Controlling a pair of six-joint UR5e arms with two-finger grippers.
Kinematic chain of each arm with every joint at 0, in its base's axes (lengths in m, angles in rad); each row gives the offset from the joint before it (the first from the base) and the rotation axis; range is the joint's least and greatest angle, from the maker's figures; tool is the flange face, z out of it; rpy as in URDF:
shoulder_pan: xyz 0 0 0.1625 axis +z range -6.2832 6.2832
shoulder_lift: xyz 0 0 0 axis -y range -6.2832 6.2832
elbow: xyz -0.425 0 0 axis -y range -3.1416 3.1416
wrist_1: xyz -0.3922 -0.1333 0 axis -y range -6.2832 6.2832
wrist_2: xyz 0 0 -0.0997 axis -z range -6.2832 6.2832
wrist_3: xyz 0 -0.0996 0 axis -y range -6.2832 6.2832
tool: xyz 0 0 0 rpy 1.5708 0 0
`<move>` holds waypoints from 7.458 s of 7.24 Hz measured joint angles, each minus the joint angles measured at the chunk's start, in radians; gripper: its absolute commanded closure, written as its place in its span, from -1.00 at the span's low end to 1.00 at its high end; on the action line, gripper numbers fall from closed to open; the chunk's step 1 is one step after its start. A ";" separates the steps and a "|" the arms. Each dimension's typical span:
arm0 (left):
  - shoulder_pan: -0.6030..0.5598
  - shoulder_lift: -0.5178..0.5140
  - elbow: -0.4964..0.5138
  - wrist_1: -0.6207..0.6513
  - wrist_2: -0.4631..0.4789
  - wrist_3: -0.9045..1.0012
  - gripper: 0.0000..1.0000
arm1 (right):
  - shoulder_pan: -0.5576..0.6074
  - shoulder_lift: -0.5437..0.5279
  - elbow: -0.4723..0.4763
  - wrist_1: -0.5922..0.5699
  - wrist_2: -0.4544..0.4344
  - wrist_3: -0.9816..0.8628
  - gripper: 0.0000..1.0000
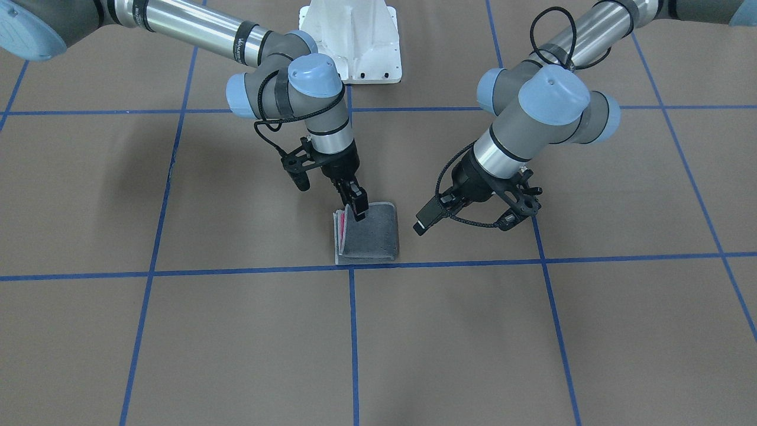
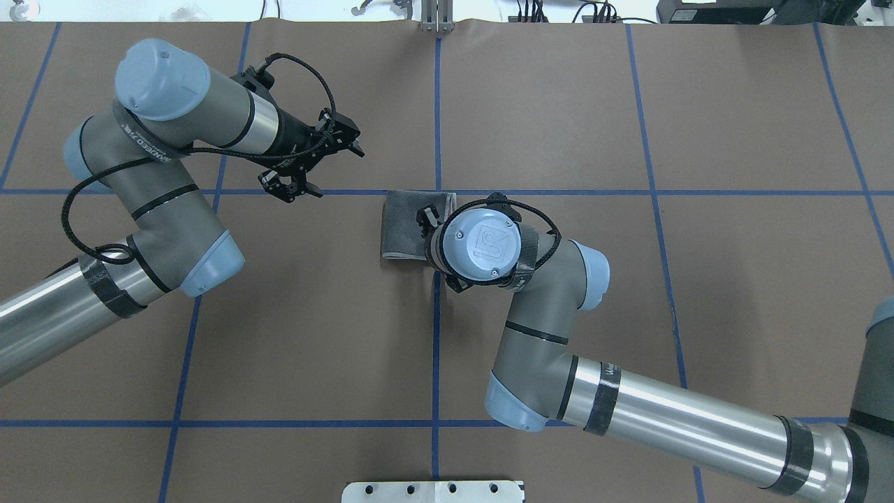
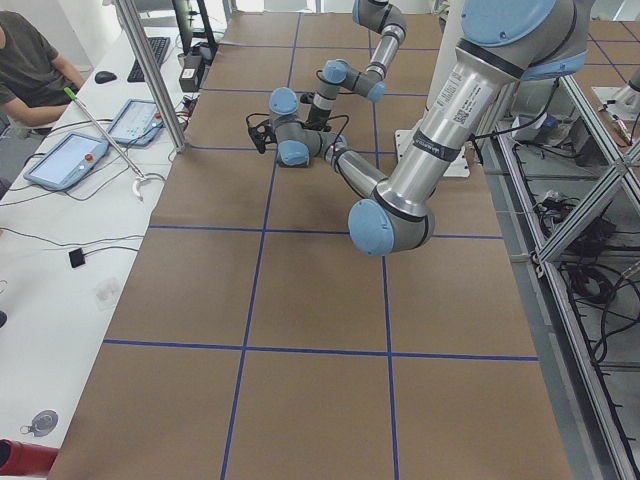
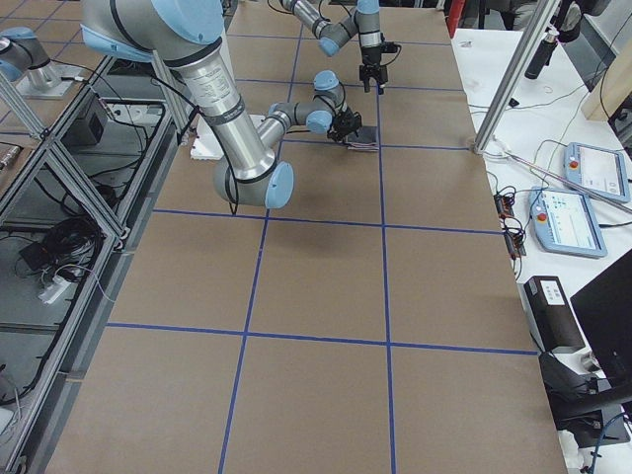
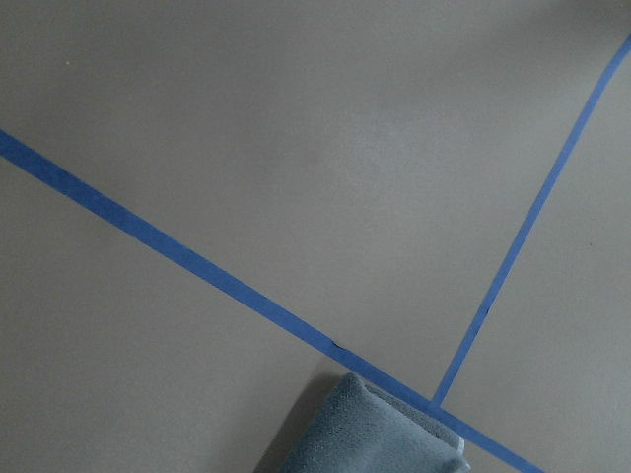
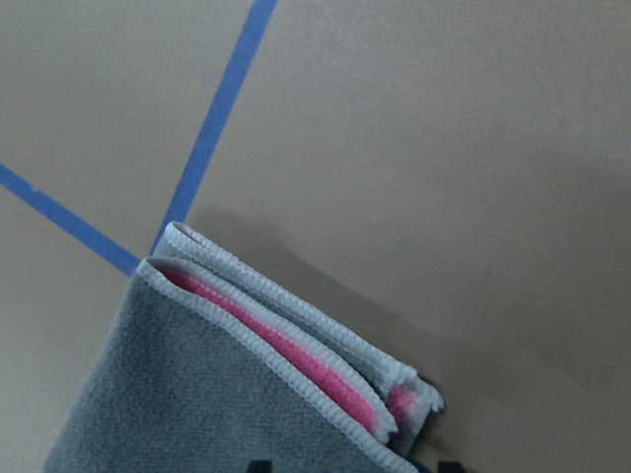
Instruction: Fold towel twice with both arms
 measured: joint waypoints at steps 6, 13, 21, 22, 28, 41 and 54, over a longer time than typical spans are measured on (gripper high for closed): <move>0.008 -0.002 0.007 0.000 0.006 -0.002 -0.98 | 0.001 -0.002 0.015 -0.009 0.012 -0.009 0.04; 0.009 -0.004 0.007 0.000 0.006 -0.004 -0.98 | 0.001 -0.013 0.027 -0.016 0.013 -0.009 0.47; 0.010 -0.006 0.010 0.001 0.007 -0.005 -0.97 | 0.001 -0.036 0.063 -0.016 0.015 -0.009 0.95; 0.010 -0.006 0.010 0.001 0.007 -0.005 -0.97 | 0.002 -0.035 0.063 -0.017 0.015 -0.010 0.95; 0.010 -0.018 0.019 0.000 0.007 -0.018 -0.97 | 0.027 -0.032 0.082 -0.056 0.028 -0.056 0.95; 0.010 -0.025 0.020 0.002 0.008 -0.023 -0.97 | 0.059 -0.065 0.121 -0.109 0.033 -0.117 0.68; -0.115 0.099 -0.056 0.041 -0.054 0.270 -0.99 | 0.318 -0.194 0.140 -0.096 0.324 -0.623 -1.00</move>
